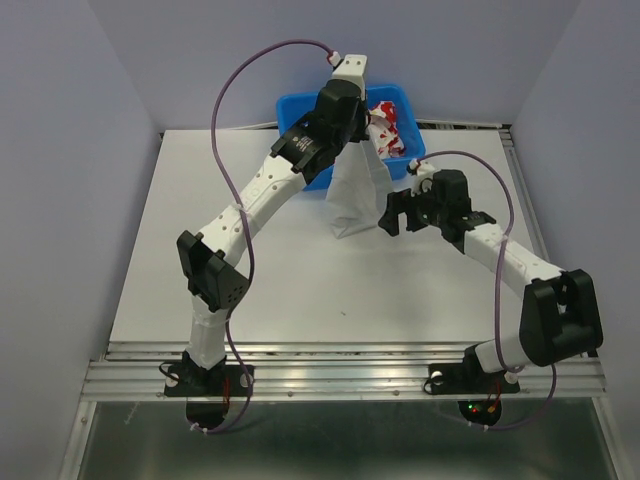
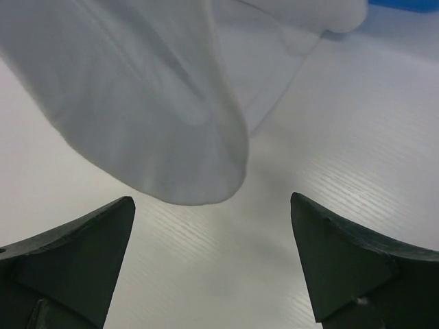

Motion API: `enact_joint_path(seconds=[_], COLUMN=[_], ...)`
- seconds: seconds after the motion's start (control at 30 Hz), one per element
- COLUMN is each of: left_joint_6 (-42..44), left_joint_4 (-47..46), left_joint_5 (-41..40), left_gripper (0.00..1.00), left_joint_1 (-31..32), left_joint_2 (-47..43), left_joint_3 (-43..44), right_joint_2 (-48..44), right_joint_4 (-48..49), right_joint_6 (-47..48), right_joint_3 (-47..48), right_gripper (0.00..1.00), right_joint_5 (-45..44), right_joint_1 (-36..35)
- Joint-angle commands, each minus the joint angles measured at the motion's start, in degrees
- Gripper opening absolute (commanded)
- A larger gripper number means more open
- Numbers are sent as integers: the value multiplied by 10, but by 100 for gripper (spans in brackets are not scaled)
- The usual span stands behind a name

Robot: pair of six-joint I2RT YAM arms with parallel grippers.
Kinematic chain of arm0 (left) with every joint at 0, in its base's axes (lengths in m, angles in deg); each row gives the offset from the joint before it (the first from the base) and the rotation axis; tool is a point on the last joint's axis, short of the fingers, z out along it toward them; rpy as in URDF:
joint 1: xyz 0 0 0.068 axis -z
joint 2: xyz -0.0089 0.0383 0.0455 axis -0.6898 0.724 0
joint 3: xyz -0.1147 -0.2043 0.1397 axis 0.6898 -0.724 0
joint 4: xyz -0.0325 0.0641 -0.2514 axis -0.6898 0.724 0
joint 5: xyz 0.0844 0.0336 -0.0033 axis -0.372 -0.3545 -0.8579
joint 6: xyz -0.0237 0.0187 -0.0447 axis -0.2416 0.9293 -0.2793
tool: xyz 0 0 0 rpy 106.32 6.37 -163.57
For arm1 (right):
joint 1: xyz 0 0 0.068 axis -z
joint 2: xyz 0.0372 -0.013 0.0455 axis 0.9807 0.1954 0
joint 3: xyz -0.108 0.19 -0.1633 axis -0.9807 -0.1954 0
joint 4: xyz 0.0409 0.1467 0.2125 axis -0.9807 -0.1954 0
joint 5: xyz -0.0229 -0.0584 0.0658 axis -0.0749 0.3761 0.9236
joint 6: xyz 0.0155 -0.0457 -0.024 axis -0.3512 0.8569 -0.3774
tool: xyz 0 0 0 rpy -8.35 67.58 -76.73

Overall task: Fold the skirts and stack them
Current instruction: Flatten the skirt out

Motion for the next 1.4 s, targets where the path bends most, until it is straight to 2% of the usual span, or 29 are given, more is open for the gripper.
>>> enact_joint_path(seconds=[0.0,0.17,0.27,0.57,0.7,0.77,0.8,0.83,1.0,1.07,1.1,1.17,1.2,1.37], left_joint_6=[1,0,-4,-12,-15,-16,-16,-16,-2,24,55,104,158,236], left_joint_4=[-42,-46,-51,-52,-46,-42,-40,-38,-37,-29,-25,-16,-7,61], left_joint_5=[7,16,25,36,38,37,36,34,11,-21,-30,-38,-36,-66], left_gripper=[0,0,0,0,0,0,0,0,0,0,0,0,0,0], left_joint_1=[-4,-10,-11,-17,-22,-27,-29,-31,-44,-52,-54,-64,-66,-68], left_joint_2=[-35,-35,-39,-36,-39,-42,-43,-46,-70,-78,-81,-92,-96,-143], left_joint_3=[12,3,-2,-1,4,2,-1,-4,-30,-32,-30,-29,-28,-66], right_joint_2=[-30,-41,-27,26,24,16,9,-11,-95,-122,-147,-167,-182,-191], right_joint_4=[50,25,29,78,88,71,71,65,-11,-88,-149,-208,-263,-427], right_joint_6=[11,60,64,78,88,97,97,101,166,216,252,282,310,354], right_joint_3=[20,14,19,50,48,55,56,55,60,74,90,108,120,235], right_gripper=[100,100,100,99,56,9,9,1,1,1,1,1,1,1], right_joint_5=[119,185,189,88,39,35,32,29,28,31,32,17,11,0], right_joint_1=[0,0,0,-17,-17,-17,-17,-17,-17,-17,-17,-17,-17,-17])
